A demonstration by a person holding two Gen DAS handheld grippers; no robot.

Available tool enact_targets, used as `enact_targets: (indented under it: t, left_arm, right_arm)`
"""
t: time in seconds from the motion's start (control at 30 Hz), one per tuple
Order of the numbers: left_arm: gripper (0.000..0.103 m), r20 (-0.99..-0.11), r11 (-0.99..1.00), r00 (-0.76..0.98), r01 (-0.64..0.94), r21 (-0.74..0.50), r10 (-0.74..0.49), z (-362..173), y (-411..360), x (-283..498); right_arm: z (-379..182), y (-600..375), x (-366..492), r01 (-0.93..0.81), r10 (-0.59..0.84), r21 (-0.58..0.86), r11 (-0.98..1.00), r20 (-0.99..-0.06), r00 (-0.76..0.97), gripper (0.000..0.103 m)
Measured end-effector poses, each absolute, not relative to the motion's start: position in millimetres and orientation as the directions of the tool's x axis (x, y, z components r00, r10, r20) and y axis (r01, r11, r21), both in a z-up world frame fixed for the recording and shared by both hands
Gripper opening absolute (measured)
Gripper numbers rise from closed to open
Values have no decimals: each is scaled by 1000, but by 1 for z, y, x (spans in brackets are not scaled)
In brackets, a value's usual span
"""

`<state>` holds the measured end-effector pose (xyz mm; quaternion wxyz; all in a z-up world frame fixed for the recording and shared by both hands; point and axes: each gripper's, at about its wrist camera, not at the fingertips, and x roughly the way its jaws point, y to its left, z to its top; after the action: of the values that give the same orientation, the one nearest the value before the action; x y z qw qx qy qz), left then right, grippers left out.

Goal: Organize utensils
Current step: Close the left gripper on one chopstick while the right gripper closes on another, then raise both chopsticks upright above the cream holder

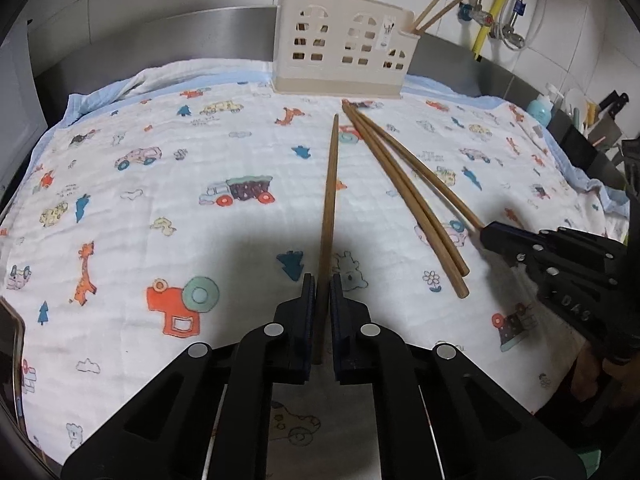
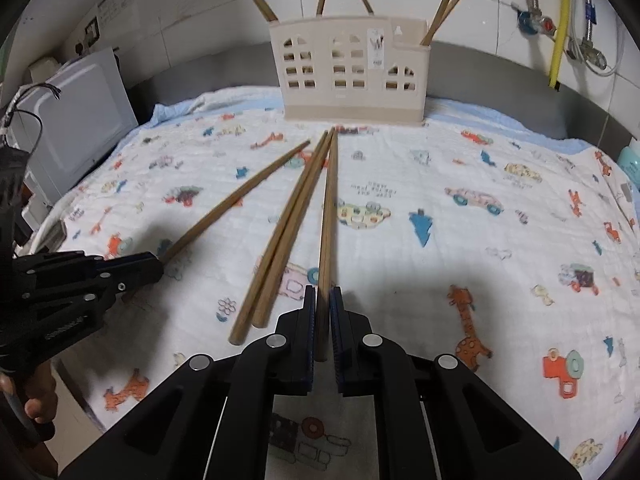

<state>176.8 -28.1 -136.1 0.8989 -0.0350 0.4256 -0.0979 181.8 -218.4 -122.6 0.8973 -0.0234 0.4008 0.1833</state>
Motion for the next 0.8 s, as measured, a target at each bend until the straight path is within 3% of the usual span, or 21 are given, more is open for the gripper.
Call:
enact_targets:
  t: [0.43,0.8]
  left_arm:
    - [5,-607,966,751,196,-170,-259,-64,-15,166]
    - [5,-543,958,790,231,-171,-287,-33,-8,187]
  right_arm:
    - [-22,-223,177,-399,355,44,916,-553,754,7]
    - [40,-218,228,-434,392,46,900,-524,756,6]
